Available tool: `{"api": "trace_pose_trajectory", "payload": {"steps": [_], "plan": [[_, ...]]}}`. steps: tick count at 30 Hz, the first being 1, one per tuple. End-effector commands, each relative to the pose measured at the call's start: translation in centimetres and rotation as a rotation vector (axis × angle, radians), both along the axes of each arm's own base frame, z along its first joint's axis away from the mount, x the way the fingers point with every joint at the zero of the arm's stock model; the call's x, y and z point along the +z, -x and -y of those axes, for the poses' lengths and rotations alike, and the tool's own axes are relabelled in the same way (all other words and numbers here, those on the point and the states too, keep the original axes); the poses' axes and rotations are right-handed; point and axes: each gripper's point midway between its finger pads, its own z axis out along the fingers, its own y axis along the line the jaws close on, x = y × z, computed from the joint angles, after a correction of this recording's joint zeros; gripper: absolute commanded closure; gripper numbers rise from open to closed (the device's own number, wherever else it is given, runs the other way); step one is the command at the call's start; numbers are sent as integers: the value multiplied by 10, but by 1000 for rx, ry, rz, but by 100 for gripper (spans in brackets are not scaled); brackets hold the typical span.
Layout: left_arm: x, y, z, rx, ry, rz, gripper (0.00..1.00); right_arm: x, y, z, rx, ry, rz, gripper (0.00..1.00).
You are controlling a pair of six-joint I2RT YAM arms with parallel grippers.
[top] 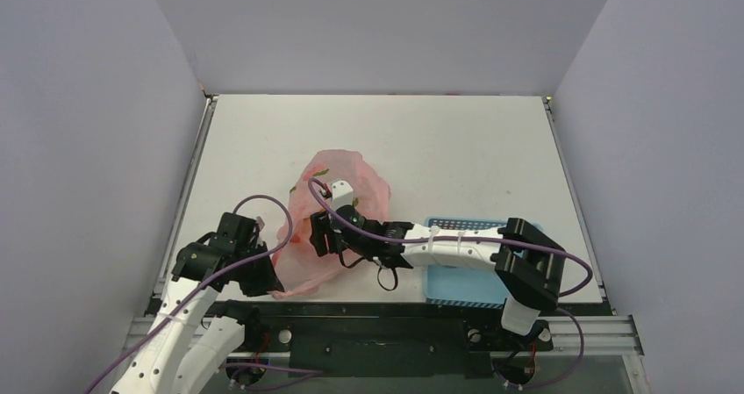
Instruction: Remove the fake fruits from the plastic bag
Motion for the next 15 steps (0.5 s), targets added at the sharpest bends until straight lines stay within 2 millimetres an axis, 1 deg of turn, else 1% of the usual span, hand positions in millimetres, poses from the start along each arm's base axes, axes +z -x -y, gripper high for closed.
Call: {"api": "trace_pose_trajectory", "payload": {"steps": [1,2,3,4,5,6,7,8,9,10,11,12,13,14,15], "plan": [[4,-10,5,-18,19,43,100,-9,-20,-9,-22,17,30,44],[6,-11,6,-17,24,50,100,-21,-20,-14,-10,40,26,45],[9,-14,9,-16,38,64,100,-29,-17,-17,7,64,24,46],[11,-17,11,-17,48,71,100,-40,-16,-22,10,89,24,54],[17,-20,12,-18,54,88,100,-44,-7,-26,29,107,35,58],[19,-23,12,-16,52,97,100,-51,-5,-25,14,131,53,67],[25,-27,12,-13,53,118,98,-53,4,-28,22,134,71,71],[28,-31,11,-9,44,130,93,-59,4,-22,-4,157,92,76],[36,-35,11,-8,43,155,82,-60,5,-22,-30,152,108,78],[39,-39,9,-1,30,170,77,-68,6,-17,-43,166,109,82],[47,-44,9,4,29,193,67,-73,6,-13,-63,159,116,83],[51,-48,7,11,19,212,64,-75,5,-13,-72,145,124,84],[58,-54,8,17,19,230,61,-80,4,-7,-89,159,130,84],[61,-60,6,29,6,246,59,-78,3,-7,-98,147,138,84],[65,-66,7,43,2,247,58,-85,5,-2,-99,157,140,84]]}}
